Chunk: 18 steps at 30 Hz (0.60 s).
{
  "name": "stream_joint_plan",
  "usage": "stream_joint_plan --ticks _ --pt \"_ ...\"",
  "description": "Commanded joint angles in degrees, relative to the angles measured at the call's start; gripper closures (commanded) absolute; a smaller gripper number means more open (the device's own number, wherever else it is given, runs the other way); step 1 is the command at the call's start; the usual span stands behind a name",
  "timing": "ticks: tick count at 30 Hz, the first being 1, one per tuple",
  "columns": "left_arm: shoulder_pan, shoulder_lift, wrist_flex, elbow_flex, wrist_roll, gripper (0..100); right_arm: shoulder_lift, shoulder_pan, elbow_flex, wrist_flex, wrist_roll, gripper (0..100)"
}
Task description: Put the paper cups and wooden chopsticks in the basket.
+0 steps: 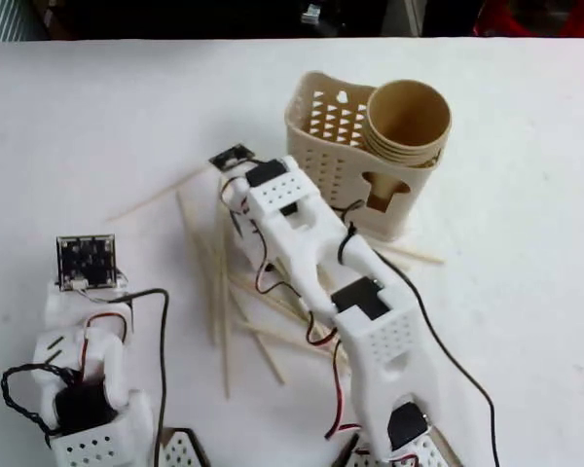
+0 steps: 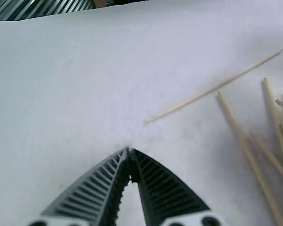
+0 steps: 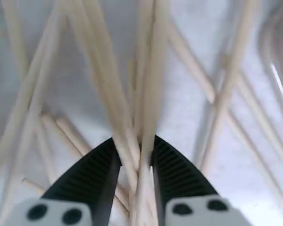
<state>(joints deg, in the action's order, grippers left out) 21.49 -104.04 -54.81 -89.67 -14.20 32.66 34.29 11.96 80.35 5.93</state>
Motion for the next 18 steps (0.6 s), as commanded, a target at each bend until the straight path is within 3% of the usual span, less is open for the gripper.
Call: stream_joint_plan --ticks 1,11,18 --pt "0.1 -0.6 1.3 0.3 -0.2 97 -3.7 0.0 1.2 1.0 0.8 98.1" --pt "0.1 -0.6 1.3 0.3 -0.2 97 -9.2 0.4 5.0 10.0 0.9 98.1" --pt "0.1 -0.6 1.3 0.3 -0.2 97 -18.6 0.4 5.5 10.9 1.0 98.1"
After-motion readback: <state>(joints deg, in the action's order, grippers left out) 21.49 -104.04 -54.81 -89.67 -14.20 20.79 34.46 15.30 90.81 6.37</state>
